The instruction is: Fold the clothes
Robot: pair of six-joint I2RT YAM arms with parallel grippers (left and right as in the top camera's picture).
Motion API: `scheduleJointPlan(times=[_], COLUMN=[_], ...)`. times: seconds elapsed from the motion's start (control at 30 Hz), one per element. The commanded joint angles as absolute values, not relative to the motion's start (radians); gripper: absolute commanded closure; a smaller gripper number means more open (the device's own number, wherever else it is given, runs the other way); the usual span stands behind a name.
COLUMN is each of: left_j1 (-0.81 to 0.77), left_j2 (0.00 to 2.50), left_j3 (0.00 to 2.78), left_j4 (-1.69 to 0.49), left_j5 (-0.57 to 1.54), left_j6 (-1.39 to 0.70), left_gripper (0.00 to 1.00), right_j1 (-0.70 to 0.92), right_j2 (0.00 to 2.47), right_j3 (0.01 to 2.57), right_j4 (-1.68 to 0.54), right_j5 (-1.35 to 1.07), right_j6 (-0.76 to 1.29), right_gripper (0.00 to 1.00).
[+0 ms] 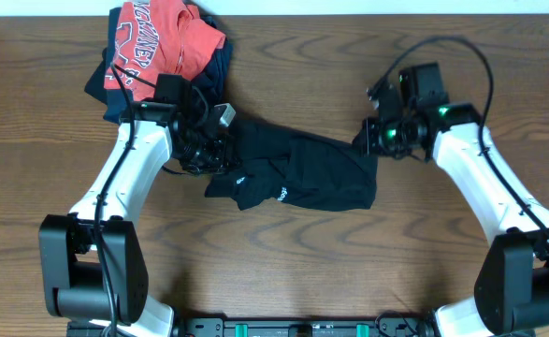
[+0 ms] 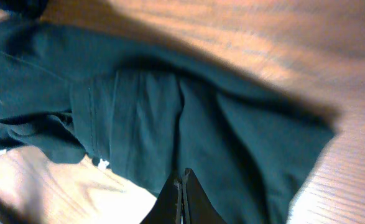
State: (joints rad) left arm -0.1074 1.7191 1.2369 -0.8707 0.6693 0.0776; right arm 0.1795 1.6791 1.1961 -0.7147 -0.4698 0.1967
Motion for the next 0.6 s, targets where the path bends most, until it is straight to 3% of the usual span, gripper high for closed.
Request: scheduleJointPlan(times=[0.0,0.3,0.57], left_j1=[-0.112,-0.184,-0.390], left_j2=[1.711,1.679,1.674], left_j3=[1.250,1.299,1.299], left_j4=[-0.870,-0.849,-0.680], left_j5=[0.657,0.657,0.632], left_j6=[0.056,0.025,-0.091], left_gripper=[0.94,0.94,0.94], right_j1=[0.178,0.178,0.178], right_j2=[1.678,1.679,1.686], right_j3=[1.105,0.891,0.800], right_j4=[-0.677,-0.522,-0.432], right_j5=[-0.555,-0.522,-0.467], right_j6=[0.237,0.303,0.341], right_gripper=[0.99,0.99,0.99])
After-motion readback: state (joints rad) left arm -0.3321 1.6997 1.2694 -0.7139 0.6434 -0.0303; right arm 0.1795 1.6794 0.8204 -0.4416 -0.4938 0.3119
